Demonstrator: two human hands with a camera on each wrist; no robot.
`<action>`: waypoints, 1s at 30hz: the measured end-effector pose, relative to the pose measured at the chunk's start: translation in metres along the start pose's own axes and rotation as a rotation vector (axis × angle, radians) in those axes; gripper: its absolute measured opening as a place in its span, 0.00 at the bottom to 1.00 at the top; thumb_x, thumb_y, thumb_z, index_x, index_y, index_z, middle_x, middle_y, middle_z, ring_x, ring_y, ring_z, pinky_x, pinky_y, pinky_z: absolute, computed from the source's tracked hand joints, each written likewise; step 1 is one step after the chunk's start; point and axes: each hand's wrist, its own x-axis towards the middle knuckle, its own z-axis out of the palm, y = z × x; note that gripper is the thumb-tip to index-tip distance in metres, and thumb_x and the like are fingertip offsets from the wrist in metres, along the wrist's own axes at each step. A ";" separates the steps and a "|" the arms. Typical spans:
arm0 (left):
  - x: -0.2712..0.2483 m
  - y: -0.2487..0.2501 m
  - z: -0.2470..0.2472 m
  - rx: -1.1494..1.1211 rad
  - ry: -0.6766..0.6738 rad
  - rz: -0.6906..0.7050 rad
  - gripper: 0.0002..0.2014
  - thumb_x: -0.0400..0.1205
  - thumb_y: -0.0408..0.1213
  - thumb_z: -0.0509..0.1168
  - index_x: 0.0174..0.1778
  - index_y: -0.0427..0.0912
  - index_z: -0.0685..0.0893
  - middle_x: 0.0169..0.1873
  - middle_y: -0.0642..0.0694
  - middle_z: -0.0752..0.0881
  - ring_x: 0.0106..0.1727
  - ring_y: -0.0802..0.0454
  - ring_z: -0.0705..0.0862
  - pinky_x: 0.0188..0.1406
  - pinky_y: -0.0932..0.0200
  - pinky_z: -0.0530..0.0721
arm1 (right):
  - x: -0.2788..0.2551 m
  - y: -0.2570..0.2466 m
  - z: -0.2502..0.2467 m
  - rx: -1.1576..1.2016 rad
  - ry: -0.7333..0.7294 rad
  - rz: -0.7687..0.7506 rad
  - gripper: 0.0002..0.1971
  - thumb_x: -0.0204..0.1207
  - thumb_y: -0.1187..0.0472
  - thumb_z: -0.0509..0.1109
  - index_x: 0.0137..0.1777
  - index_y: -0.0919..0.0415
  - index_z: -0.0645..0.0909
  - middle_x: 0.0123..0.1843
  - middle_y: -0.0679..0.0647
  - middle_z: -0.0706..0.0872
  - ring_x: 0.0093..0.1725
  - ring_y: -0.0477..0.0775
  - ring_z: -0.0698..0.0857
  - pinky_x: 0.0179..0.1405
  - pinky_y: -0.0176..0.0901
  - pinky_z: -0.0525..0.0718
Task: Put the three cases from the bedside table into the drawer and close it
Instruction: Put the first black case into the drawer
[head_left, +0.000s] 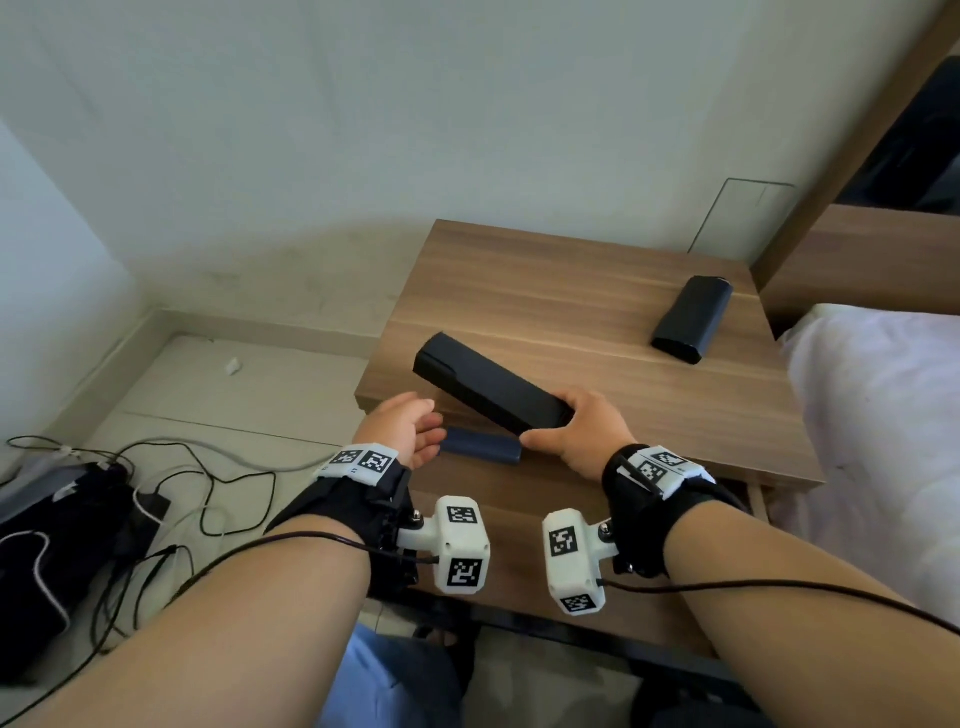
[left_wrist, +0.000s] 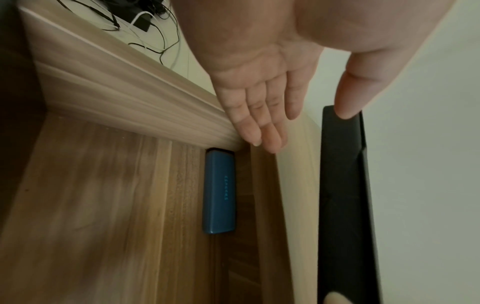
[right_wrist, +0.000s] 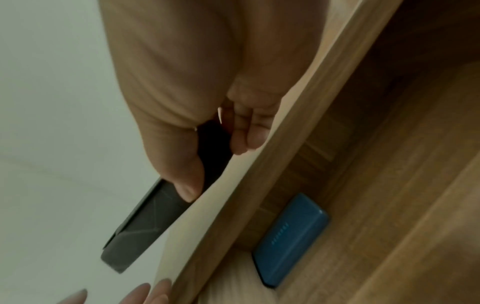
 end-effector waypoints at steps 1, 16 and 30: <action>-0.005 -0.003 -0.003 -0.002 -0.003 -0.022 0.22 0.83 0.35 0.58 0.75 0.42 0.70 0.49 0.40 0.83 0.39 0.51 0.82 0.42 0.59 0.80 | -0.006 0.001 0.002 -0.009 -0.029 -0.002 0.22 0.64 0.58 0.80 0.60 0.58 0.83 0.49 0.53 0.87 0.44 0.49 0.82 0.33 0.30 0.76; 0.004 -0.053 -0.027 0.470 -0.002 -0.156 0.16 0.80 0.40 0.60 0.62 0.39 0.77 0.35 0.45 0.82 0.38 0.47 0.83 0.47 0.51 0.83 | -0.019 0.044 0.035 -0.100 -0.278 0.133 0.29 0.62 0.56 0.82 0.63 0.58 0.81 0.48 0.52 0.86 0.46 0.51 0.85 0.43 0.36 0.80; 0.050 -0.088 -0.008 0.538 -0.059 -0.269 0.37 0.67 0.47 0.65 0.76 0.45 0.69 0.40 0.44 0.86 0.46 0.42 0.87 0.62 0.50 0.81 | 0.024 0.077 0.069 -0.261 -0.290 0.316 0.30 0.62 0.52 0.79 0.66 0.58 0.81 0.59 0.59 0.86 0.56 0.58 0.86 0.52 0.42 0.85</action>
